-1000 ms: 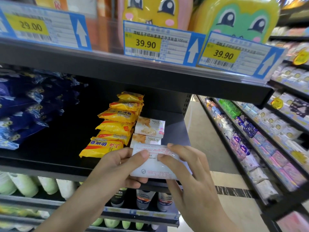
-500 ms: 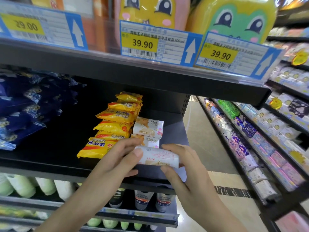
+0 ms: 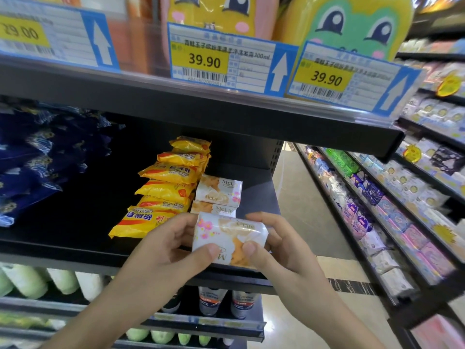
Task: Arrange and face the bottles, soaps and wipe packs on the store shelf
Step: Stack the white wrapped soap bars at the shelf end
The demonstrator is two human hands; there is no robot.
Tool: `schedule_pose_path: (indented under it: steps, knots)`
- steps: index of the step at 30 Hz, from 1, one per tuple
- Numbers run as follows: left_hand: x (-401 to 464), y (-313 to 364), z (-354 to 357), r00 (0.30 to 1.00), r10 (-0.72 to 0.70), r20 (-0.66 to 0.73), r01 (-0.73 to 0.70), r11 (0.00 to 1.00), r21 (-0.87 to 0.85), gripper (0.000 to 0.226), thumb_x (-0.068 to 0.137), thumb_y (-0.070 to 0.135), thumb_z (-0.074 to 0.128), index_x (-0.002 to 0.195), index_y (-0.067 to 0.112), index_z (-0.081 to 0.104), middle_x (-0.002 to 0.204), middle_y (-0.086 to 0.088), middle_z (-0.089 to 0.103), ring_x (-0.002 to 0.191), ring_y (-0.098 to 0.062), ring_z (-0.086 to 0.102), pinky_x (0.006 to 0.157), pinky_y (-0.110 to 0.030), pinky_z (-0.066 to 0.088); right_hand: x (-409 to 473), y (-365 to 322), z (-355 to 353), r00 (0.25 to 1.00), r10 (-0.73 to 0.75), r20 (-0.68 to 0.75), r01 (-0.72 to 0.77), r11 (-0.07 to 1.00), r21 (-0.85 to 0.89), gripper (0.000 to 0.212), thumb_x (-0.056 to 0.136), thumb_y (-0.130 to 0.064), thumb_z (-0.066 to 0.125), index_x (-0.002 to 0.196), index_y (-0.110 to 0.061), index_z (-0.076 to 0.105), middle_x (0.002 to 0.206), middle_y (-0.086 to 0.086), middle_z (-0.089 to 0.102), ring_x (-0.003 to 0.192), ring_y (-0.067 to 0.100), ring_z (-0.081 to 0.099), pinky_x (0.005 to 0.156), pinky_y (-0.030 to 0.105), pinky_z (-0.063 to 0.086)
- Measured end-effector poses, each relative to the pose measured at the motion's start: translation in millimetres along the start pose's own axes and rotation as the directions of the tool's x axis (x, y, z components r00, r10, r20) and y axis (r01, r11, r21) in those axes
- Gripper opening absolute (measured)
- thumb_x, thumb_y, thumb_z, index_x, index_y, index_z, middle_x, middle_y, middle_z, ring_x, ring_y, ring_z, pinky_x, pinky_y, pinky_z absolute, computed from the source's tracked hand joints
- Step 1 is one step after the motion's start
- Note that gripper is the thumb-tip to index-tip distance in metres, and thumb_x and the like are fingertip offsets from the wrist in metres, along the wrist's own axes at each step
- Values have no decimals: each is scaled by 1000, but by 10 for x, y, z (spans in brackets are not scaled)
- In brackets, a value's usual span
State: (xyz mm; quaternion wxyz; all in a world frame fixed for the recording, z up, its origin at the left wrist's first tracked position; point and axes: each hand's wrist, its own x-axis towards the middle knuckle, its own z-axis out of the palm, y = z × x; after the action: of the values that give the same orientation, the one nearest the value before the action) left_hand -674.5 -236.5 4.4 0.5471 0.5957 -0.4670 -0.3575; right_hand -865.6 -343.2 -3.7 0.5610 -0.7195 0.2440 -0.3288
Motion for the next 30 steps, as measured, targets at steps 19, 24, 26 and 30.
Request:
schedule_pose_path:
  steps: [19,24,26,30]
  knots:
    - [267,66,289,960,-182,-213,135,967,-216,19,99,32,58,112,26,72,96,0,80,83,-20,77,77,-39,64,326,-40,-520,950,-274,152,303,681,-667,55,85,-37,80,133,-39,53,126,-29,54,121,6,49,95,13,38]
    - [241,-175,201,940,256,-224,-105,845,525,35,91,40,63,121,54,53,112,39,60,105,10,58,77,-16,49,1114,368,-1071,985,-112,-129,4,772,-636,46,85,-32,81,121,-43,55,116,-14,62,108,12,59,80,25,49]
    - [276,-255,204,943,309,-125,-130,686,716,43,88,41,66,126,54,48,120,37,55,110,4,52,83,-16,47,1489,506,-1195,984,-59,-171,-73,736,-673,47,85,-29,81,125,-35,56,120,-4,63,96,11,62,66,14,45]
    - [342,-333,229,938,343,-56,-145,532,834,55,75,30,83,125,36,63,122,15,66,113,-5,55,87,-23,49,2025,622,-1234,992,0,-129,-97,656,-748,46,89,-21,79,129,-25,56,118,-2,58,84,7,58,55,9,42]
